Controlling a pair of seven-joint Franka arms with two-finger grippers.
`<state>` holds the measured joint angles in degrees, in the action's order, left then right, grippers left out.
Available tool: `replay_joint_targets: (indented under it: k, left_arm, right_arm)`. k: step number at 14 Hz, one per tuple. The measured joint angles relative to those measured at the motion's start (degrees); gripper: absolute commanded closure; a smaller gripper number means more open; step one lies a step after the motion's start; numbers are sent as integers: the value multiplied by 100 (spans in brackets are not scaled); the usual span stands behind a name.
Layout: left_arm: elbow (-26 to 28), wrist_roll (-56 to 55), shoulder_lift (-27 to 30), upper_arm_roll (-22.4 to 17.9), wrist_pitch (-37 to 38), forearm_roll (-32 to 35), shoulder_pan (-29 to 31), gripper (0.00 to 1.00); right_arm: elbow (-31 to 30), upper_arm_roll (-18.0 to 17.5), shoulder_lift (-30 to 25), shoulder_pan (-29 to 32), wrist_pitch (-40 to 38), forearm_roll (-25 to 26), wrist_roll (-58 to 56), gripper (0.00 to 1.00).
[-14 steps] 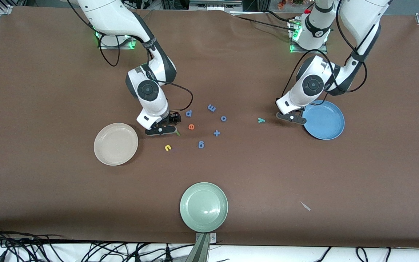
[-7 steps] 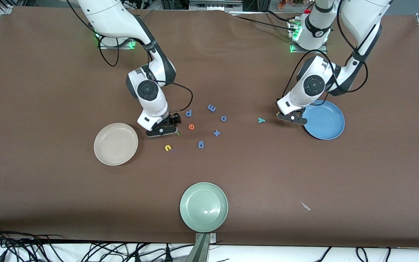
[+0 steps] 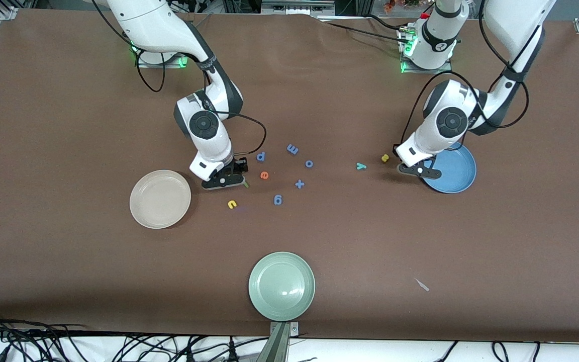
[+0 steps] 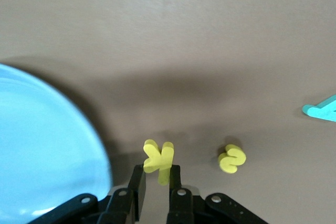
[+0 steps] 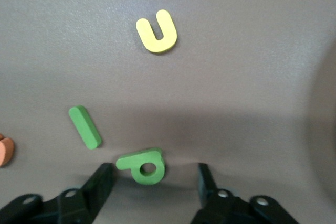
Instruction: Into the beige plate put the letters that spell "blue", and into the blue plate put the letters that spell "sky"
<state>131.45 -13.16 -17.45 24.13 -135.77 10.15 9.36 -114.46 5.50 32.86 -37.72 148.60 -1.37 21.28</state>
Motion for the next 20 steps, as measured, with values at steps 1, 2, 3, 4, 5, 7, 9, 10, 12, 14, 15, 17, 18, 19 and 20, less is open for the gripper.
replay_joint_targets:
  k: [1,2,3,4,5,7,9,10,12,14,15,17,18,19,20]
  left_arm:
    - [-193,27,32,4,337,-26,0,90]
    - [-377,136,78,4,628,-122,9,90]
    - [-505,342,145,5,843,-263,67,90]
    - [-570,648,220,1,968,-370,218,90]
    - [-579,1000,287,-5,1048,-418,437,90]
    - [-554,1491,305,-21,1134,-433,807,90]
    - [-492,1606,245,-28,1151,-433,1045,89]
    - [-463,1618,193,-33,1156,-433,1139,89]
    - [-399,1655,72,-43,1157,-368,1311,88]
    - [-378,1679,-34,-47,1157,-143,1426,66]
    - [-372,1681,-92,-47,1156,-84,1443,48]
    - [-372,1680,-206,-47,1119,-62,1461,41]
    - [-373,1675,-239,-47,1098,-62,1473,39]
    - [-376,1667,-250,-46,1089,-62,1475,39]
    - [-386,1638,-250,-32,1088,-62,1475,39]
  right_arm:
    - [-1,3,-18,1,-5,0,0,56]
    - [-3,3,-20,2,-6,0,0,59]
    - [-2,4,-29,1,-3,0,-1,68]
    - [-1,4,-47,3,-3,0,-1,72]
    - [-2,3,-56,2,-3,0,-2,72]
    - [-1,10,-56,4,0,0,-15,72]
    - [0,56,-55,6,0,0,-43,72]
    - [1,84,-55,10,0,0,-62,62]
    - [35,113,-54,13,0,0,-74,28]
    - [208,124,-54,16,-97,-1,-70,26]
    - [356,129,-54,24,-232,-3,-68,26]
    - [640,130,-42,44,-464,-15,-35,26]
    - [733,130,-15,52,-518,-17,76,26]
    - [829,130,51,58,-526,-17,220,26]
    - [966,129,169,59,-526,-17,366,26]
